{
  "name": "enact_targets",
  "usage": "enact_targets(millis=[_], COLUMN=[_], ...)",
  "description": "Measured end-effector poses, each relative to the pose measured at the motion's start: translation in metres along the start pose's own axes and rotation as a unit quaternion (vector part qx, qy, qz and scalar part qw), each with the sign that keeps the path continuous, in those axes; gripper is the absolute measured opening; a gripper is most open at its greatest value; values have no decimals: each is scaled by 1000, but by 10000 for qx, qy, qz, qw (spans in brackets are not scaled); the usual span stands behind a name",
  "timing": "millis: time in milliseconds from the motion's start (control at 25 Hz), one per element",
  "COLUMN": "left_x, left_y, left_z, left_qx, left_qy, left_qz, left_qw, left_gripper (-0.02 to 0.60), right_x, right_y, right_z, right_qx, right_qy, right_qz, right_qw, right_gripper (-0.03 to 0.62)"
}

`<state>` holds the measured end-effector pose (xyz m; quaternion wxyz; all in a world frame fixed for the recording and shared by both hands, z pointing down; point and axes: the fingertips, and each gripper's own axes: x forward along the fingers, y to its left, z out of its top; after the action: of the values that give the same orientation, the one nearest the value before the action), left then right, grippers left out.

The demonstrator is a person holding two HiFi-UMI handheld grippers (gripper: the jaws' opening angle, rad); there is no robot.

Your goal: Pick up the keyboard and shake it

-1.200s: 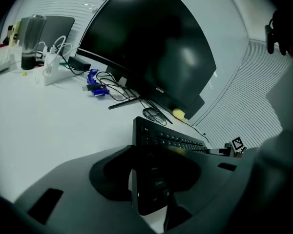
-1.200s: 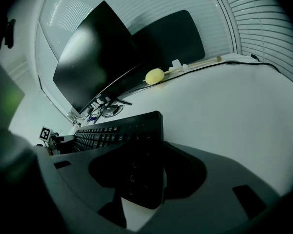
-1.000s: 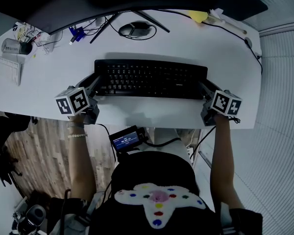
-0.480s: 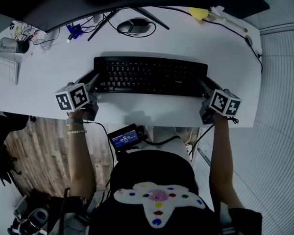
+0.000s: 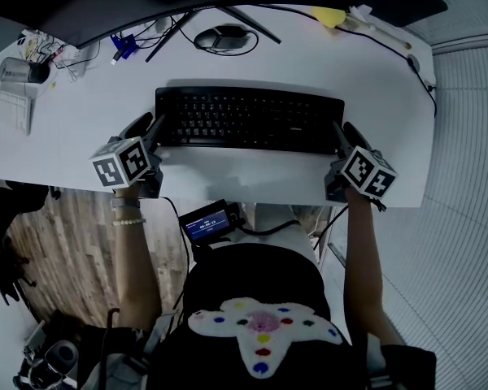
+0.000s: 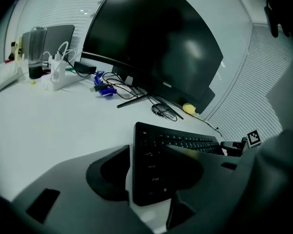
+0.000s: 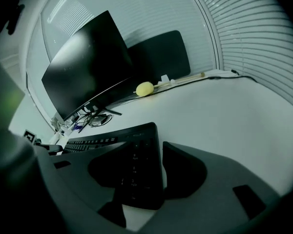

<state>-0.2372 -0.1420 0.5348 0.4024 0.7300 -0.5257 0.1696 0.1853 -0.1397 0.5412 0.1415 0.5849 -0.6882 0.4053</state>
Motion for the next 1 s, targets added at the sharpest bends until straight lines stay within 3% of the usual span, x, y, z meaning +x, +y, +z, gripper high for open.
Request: enact_targets(millis=[80, 160, 240, 320, 640, 1000], left_x=[-12, -24, -37, -48, -94, -129], left_y=[-9, -24, -41, -61, -139, -204], left_z=[9, 23, 36, 48, 87, 107], left_qx=[-49, -33, 242, 600, 1235, 1857], left_qy=[-211, -521, -813, -1050, -1862, -2221], left_qz=[-41, -125, -118, -110, -481, -575], left_qw=[9998, 9986, 9963, 9926, 9735, 9554], left_gripper=[200, 152, 77, 41, 23, 17], right_x=[-7, -16, -26, -35, -83, -133], right_y=[2, 11, 28, 48, 112, 176], right_z=[5, 14, 22, 29, 73, 112], right_qx=[-280, -602, -914, -1149, -1814, -2355], right_qy=[-154, -403, -622, -771, -1414, -2152], right_qz=[-278, -386, -293, -130, 368, 959], right_qw=[9991, 9966, 9934, 9903, 9725, 9429], right_gripper=[192, 107, 76, 60, 49, 48])
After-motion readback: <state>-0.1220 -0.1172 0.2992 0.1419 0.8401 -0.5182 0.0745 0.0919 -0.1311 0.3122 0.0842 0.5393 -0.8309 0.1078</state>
